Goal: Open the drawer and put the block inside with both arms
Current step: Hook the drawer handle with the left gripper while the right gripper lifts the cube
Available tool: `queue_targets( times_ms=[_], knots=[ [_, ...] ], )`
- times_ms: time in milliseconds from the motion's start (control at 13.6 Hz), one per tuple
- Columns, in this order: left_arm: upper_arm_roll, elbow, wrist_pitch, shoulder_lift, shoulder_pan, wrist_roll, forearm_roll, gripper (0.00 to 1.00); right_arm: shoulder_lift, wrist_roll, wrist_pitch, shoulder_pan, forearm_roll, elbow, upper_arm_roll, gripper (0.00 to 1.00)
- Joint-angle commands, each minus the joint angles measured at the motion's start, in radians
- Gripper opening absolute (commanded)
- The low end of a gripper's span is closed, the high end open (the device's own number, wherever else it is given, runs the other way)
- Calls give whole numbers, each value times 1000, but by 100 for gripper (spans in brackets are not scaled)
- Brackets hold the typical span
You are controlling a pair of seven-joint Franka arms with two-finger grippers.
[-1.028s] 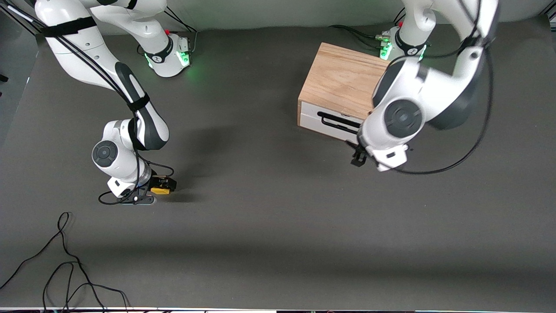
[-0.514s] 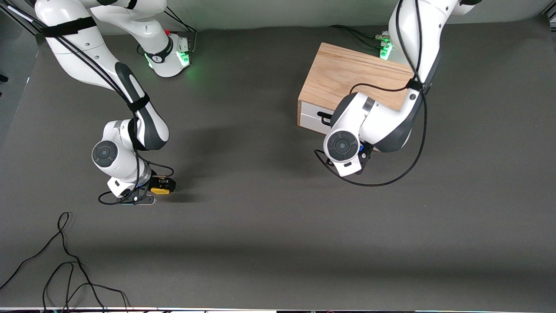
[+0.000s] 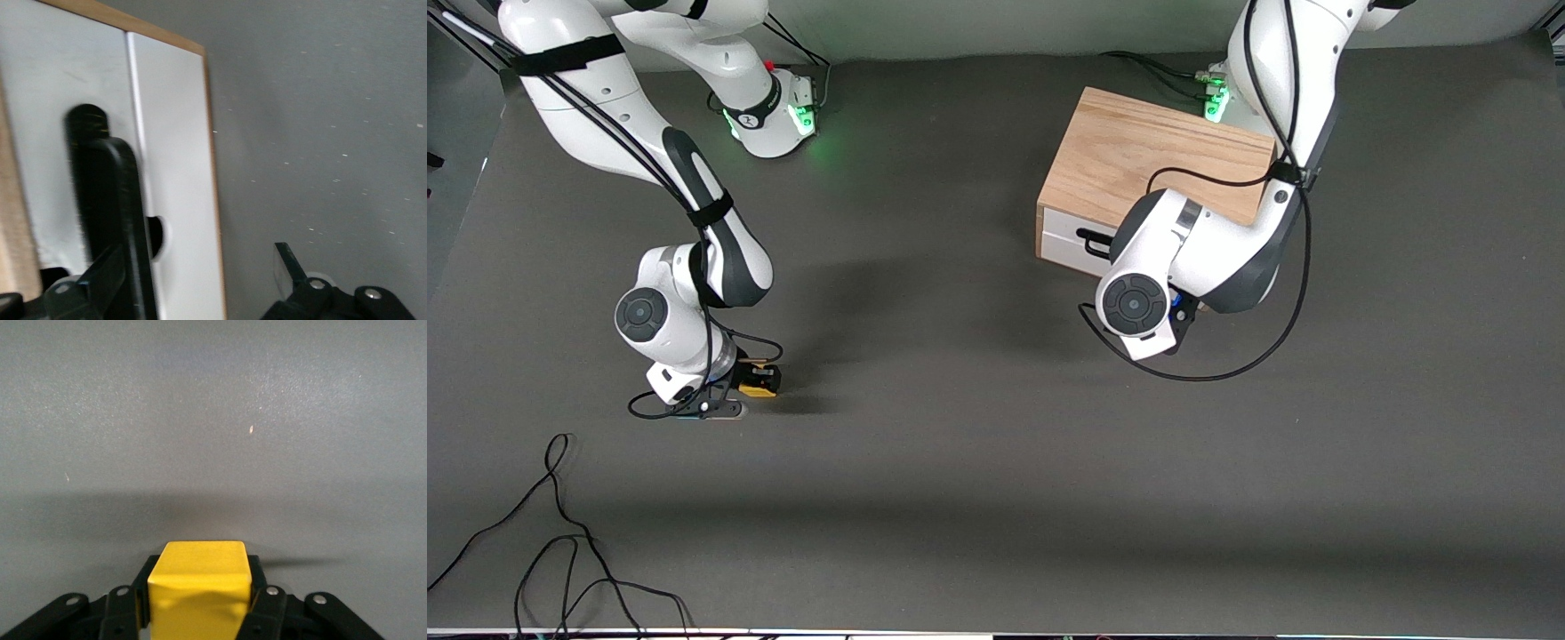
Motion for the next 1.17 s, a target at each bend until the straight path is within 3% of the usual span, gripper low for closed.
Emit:
queue_targets(
  times_ms=[0,440,734,881,1101],
  knots=[
    [3,-11,-22,-12,-2,-4,8,100,-52,7,-61,4,16,19,-3,31],
    [4,-13,27,22,-2,-4,8,100,-245,4,-516,4,16,180,-7,31],
    [6,-10,94,45,-5,-3,10,100,-342,-2,-854,5,8,370,-29,31],
    [7,-3,125,49,-5,-3,20,100,-371,-4,-967,7,4,445,-52,31],
    [9,10,209,49,-3,-3,24,100,-439,-1,-1041,7,2,465,-56,31]
  ],
)
